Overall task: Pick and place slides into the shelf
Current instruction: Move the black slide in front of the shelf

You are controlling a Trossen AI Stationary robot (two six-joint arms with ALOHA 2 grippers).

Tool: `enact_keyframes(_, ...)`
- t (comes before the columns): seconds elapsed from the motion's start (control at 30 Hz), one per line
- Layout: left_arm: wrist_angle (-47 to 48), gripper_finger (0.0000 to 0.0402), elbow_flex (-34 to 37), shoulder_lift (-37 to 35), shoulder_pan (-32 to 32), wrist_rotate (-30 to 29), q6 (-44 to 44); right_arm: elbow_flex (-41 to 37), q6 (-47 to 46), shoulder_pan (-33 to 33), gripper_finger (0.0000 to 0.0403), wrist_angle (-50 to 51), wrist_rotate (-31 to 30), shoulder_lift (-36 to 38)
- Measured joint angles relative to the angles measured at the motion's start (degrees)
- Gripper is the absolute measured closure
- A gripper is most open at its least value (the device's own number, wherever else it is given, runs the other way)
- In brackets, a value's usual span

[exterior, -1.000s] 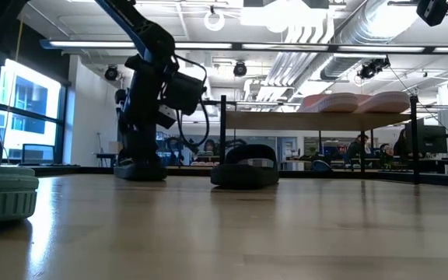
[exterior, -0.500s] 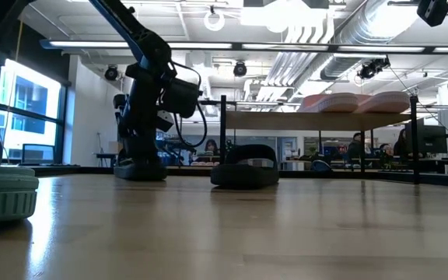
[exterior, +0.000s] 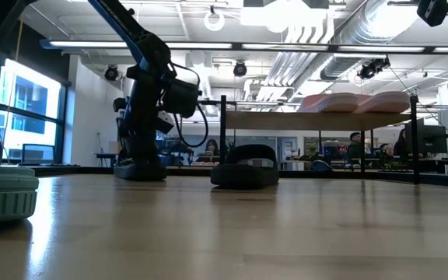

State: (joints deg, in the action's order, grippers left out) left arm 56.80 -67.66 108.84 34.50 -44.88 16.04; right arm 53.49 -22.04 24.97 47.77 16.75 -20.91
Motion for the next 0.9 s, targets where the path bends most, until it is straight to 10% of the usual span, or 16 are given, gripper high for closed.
enact_keyframes(0.27, 0.0, 0.0391, 0.0, -0.1, 0.0, 0.9, -0.5, 0.0, 0.0, 0.0, 0.0403, 0.0, 0.0, 0.0)
enact_keyframes(0.9, 4.7, 0.0398, 0.0, -10.2, -5.4, 1.5, 3.5, 0.0, 1.4, 0.0, 0.0403, 0.0, 0.0, 0.0)
